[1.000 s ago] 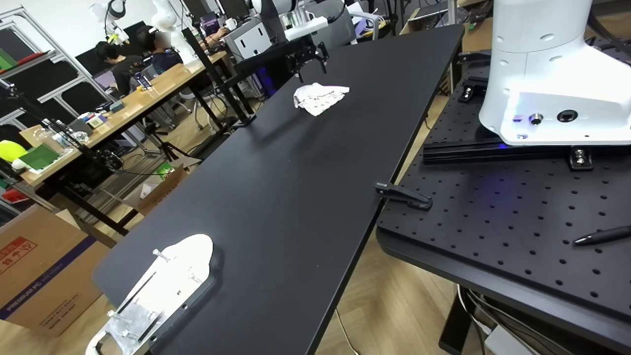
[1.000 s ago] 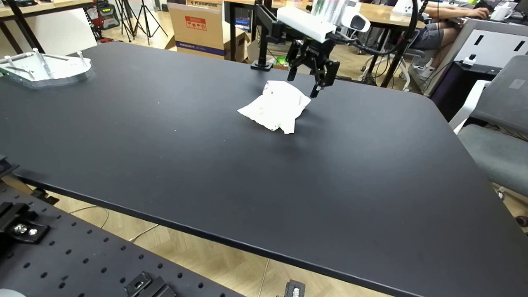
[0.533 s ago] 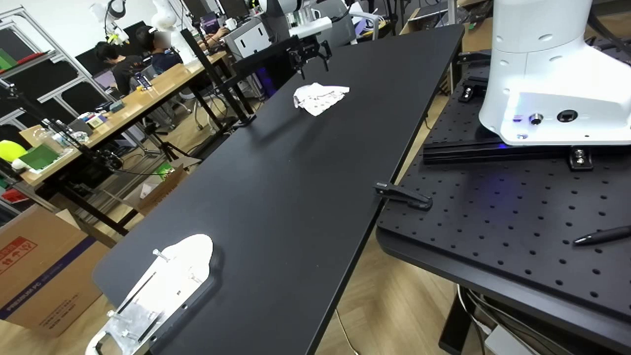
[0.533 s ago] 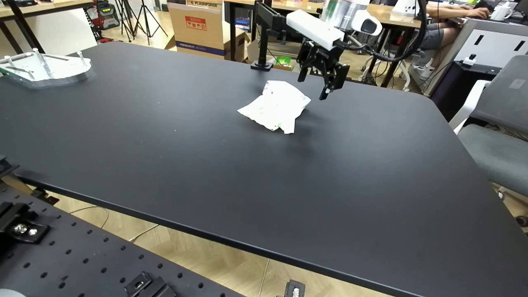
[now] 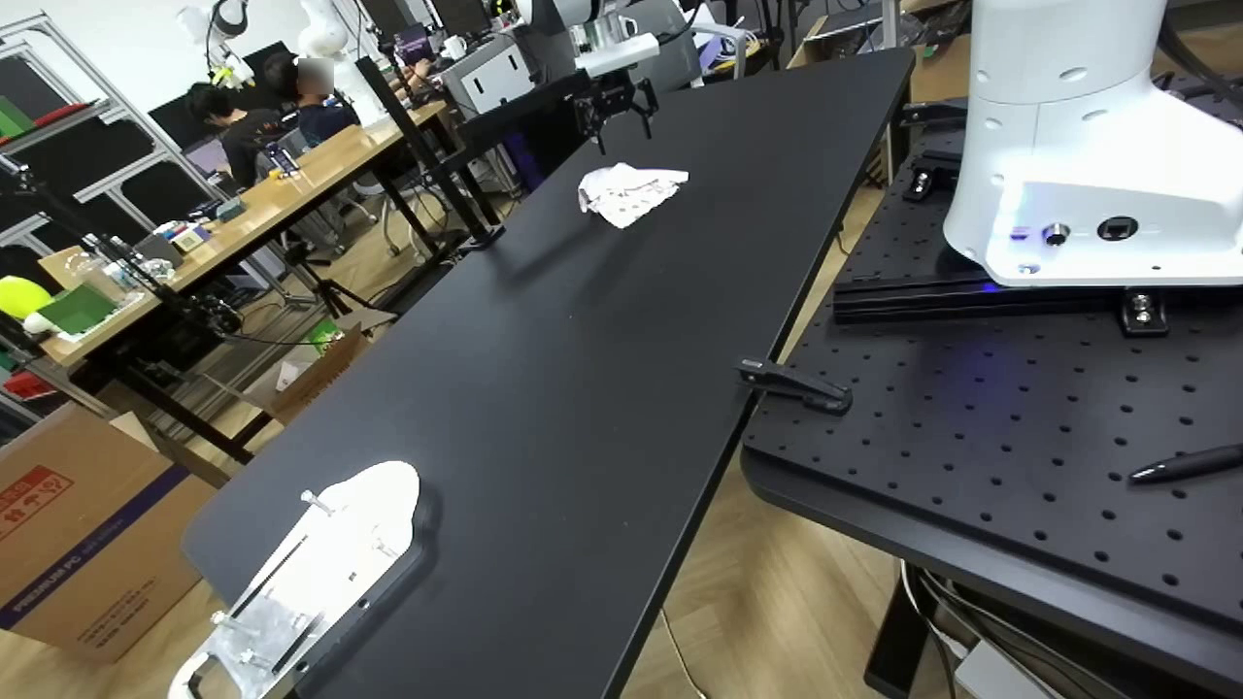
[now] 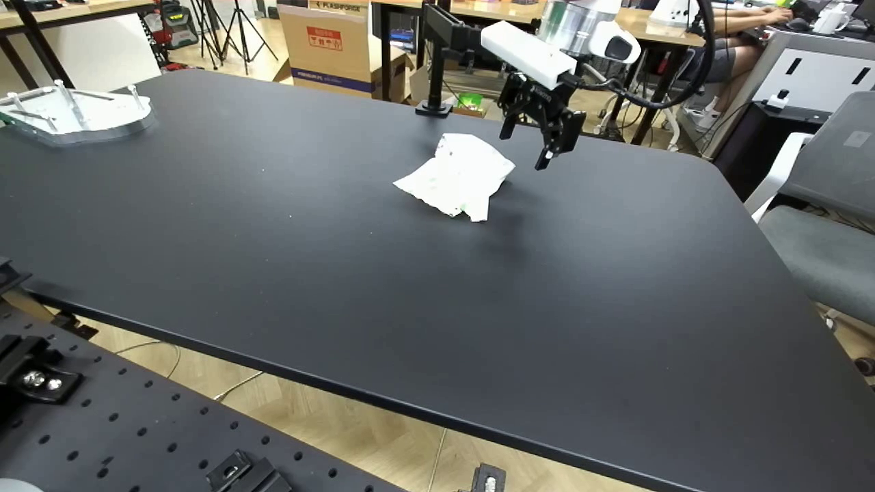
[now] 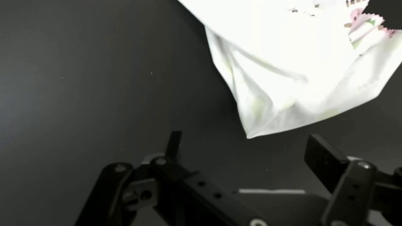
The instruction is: Pick the cloth on the table and put it on the black stand
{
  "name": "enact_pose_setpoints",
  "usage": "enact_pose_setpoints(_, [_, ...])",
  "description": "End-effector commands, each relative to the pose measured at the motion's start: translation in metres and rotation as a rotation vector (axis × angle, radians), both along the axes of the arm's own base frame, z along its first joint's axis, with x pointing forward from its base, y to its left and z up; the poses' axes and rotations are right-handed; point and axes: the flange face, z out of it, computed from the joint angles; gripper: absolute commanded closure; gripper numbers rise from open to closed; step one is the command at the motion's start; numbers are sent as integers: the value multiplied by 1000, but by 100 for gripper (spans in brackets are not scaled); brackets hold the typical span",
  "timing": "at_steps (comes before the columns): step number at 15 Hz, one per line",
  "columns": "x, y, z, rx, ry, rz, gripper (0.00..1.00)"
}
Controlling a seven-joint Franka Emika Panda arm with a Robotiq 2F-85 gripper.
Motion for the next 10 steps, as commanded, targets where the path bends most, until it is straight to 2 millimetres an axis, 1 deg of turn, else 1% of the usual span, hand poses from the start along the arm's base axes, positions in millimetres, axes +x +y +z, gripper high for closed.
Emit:
enact_pose_setpoints(1, [-2, 4, -11, 18, 29, -14, 0])
enact_pose_setpoints(3, [-4, 10, -21, 22, 49, -3, 0])
enact_pose_setpoints(4, [-5, 13, -26, 23, 57, 1, 24])
enact_pose_setpoints(5, [-6, 15, -31, 22, 66, 7, 26])
enact_pose_setpoints(6, [-6, 17, -34, 23, 71, 11, 32])
enact_pose_setpoints(8, [-6, 20, -38, 22, 72, 13, 47])
enact_pose_setpoints(10, [-6, 20, -37, 22, 67, 13, 61])
